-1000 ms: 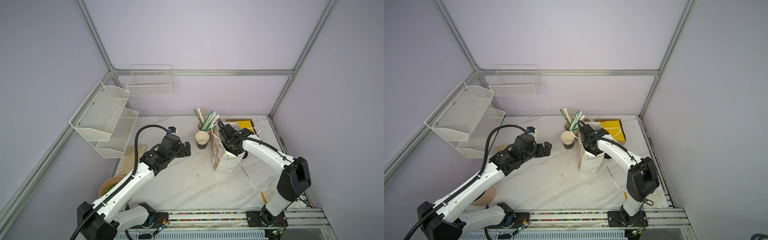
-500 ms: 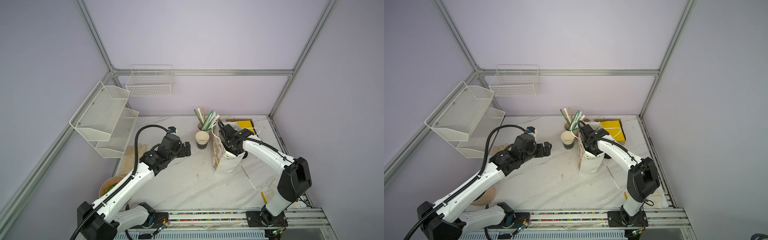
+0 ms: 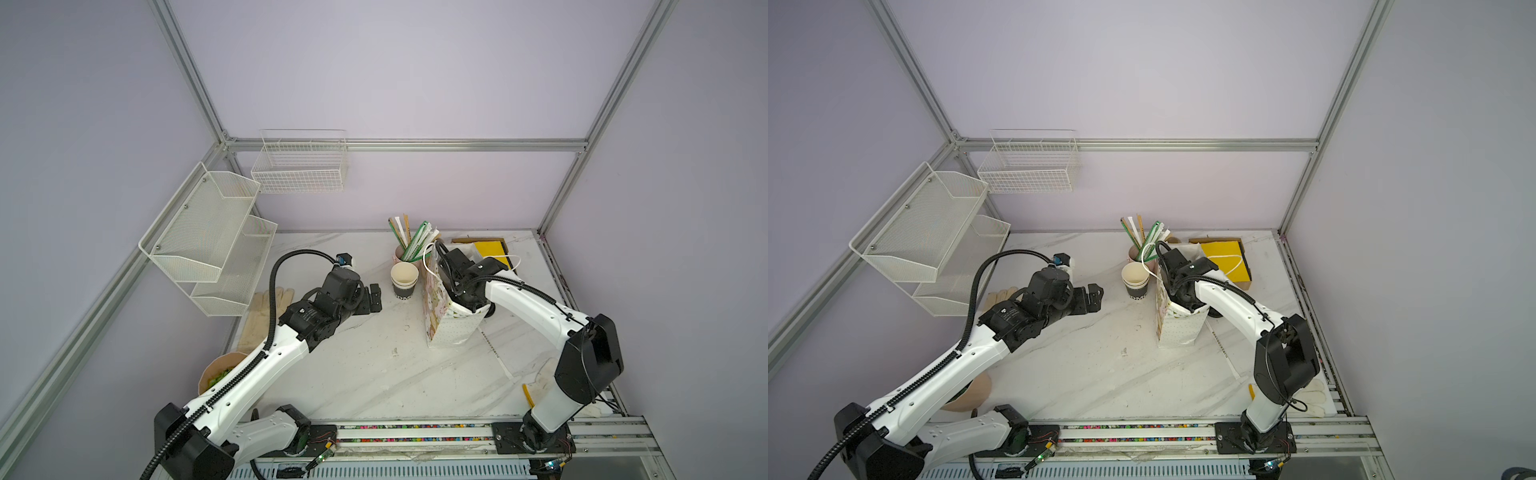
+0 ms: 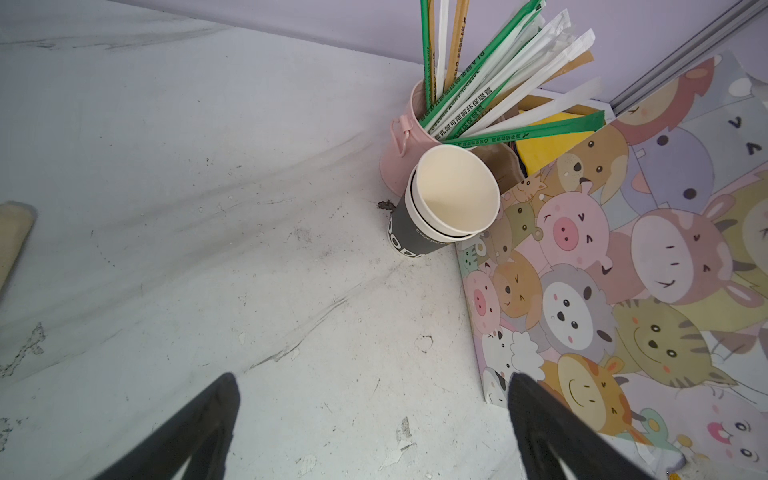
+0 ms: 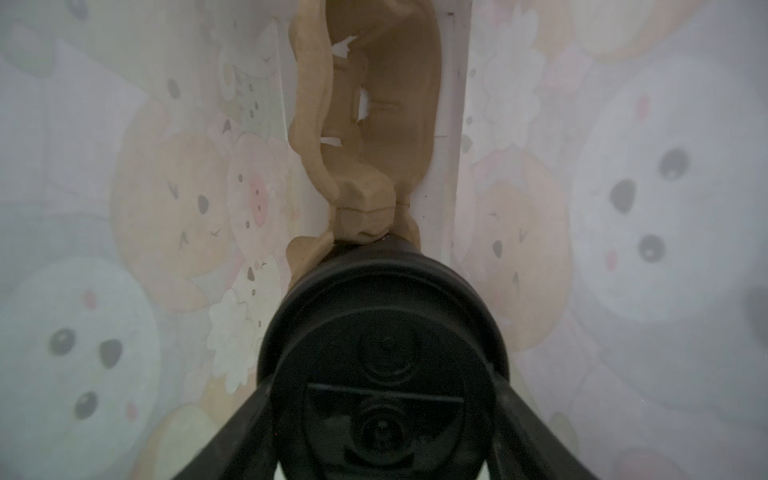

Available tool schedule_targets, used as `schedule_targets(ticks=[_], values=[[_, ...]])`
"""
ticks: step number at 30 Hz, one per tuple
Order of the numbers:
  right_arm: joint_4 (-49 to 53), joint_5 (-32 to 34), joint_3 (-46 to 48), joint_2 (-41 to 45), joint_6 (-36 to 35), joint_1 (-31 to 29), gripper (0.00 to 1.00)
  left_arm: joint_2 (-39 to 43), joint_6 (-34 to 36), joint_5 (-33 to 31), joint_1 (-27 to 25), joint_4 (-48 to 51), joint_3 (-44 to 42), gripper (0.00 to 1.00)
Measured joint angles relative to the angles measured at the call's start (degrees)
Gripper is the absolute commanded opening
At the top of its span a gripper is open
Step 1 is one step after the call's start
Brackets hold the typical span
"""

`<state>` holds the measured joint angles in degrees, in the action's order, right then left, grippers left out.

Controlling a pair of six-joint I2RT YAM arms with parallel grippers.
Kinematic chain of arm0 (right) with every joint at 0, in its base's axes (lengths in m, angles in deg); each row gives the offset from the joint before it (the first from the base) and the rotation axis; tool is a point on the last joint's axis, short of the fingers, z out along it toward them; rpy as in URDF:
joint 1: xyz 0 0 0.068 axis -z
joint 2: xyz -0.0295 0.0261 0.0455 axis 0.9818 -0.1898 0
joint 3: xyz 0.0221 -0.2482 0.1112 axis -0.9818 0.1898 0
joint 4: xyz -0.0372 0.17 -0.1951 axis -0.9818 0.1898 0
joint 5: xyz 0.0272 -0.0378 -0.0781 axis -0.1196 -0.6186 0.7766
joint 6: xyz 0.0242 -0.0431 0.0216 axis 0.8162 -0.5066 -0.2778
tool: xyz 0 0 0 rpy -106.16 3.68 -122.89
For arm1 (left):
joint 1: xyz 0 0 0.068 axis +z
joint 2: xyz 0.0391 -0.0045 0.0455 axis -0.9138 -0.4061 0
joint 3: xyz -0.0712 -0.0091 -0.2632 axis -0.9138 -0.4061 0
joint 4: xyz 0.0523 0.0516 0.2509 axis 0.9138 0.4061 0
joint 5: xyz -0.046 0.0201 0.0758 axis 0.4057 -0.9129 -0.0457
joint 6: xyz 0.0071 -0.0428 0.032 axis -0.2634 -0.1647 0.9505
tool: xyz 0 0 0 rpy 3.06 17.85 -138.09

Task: Pack the takeout coffee
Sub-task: 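Open the right gripper and release the cup inside the bag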

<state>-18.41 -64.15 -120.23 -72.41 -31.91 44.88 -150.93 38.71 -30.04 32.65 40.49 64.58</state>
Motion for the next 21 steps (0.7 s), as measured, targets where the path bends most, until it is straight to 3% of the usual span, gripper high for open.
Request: schedule_targets(ticks=[21], values=[[8.70,-0.39,-9.77,-4.72,0.63,-0.42,0.82,0.00,0.00,-0.02,0.00,0.00,0.00,1.00]])
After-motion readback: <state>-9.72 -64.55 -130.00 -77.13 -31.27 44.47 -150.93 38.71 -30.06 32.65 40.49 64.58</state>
